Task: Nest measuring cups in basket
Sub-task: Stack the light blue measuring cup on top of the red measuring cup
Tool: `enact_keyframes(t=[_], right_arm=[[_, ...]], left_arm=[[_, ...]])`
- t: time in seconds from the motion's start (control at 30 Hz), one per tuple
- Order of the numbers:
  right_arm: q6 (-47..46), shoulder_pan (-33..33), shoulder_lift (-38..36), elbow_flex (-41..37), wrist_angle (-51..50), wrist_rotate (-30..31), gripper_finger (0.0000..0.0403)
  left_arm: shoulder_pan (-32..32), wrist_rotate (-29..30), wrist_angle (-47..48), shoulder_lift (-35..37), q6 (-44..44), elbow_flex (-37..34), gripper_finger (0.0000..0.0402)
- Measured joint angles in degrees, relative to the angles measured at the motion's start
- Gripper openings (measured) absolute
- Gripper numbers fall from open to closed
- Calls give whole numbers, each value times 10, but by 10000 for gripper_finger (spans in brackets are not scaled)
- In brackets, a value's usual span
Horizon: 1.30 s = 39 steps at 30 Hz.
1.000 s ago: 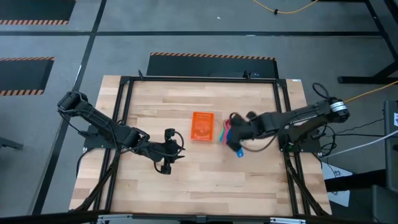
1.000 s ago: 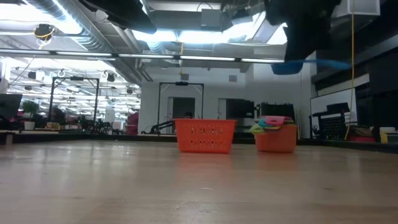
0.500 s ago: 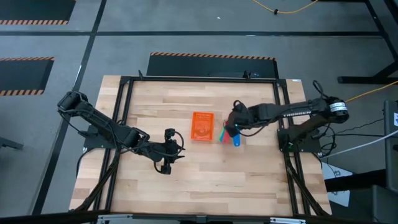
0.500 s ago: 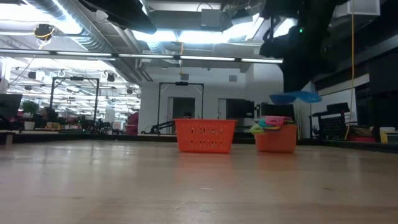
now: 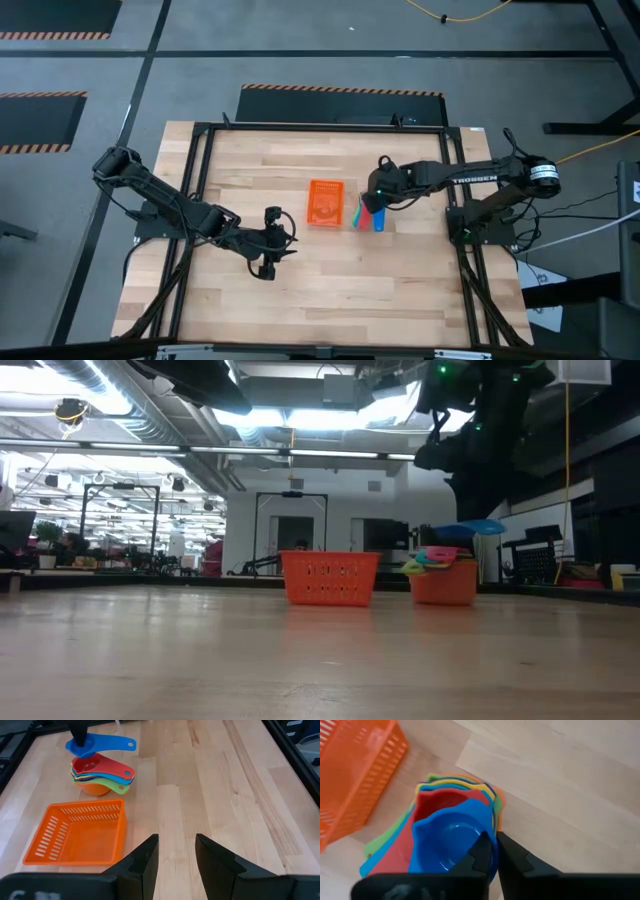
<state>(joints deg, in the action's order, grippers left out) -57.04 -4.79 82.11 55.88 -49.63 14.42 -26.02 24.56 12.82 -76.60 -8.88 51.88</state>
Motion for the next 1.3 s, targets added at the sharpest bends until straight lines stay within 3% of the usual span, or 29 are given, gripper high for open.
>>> enact_keyframes(t=[0.27, 0.67, 1.03, 1.3], right_arm=[[1, 0, 0, 0, 52, -1, 36], [4, 0, 0, 0, 52, 8, 41], [8, 0, 0, 0, 51, 9, 93], [50, 16, -1, 0, 25, 7, 96]], left_arm=[[0, 0, 0, 0, 0, 0, 121], [0, 0, 1, 0, 0, 0, 121], [0, 0, 1, 0, 0, 0, 121], [0, 0, 0, 0, 0, 0, 121]])
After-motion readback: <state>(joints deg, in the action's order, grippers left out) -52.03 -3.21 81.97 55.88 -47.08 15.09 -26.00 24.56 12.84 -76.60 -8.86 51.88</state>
